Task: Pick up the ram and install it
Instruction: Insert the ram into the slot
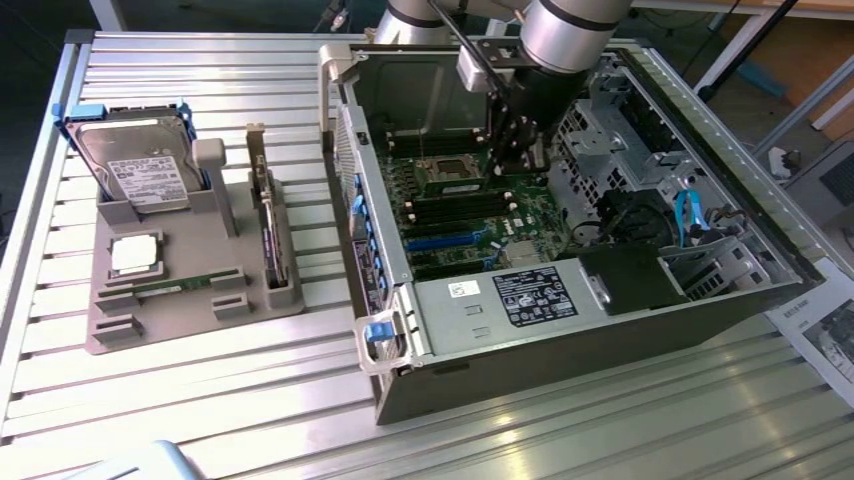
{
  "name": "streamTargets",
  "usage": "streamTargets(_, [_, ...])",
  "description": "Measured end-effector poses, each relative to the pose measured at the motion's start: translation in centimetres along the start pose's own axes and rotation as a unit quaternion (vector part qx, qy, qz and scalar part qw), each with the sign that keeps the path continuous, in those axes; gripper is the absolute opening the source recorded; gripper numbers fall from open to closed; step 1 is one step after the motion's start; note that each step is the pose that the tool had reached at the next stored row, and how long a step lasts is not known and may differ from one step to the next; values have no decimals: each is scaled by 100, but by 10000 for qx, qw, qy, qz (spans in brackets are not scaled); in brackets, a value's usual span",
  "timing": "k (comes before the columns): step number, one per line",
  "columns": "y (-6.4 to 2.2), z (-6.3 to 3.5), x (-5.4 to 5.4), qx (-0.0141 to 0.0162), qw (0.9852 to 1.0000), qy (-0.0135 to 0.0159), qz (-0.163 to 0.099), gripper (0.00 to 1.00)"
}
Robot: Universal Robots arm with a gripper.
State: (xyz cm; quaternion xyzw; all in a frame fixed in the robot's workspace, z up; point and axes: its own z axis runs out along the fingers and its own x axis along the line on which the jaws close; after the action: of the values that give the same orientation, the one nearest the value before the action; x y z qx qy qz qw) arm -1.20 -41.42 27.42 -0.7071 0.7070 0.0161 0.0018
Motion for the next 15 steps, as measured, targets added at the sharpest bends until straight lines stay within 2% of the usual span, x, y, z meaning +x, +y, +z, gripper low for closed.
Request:
streamTargets(5, [-2, 79, 1, 0, 10000, -1, 0, 12])
streamTargets(11, [-10, 89, -5, 0, 10000, -20, 0, 12])
streamTargets(15, [-21, 90, -9, 0, 10000, -22, -1, 12])
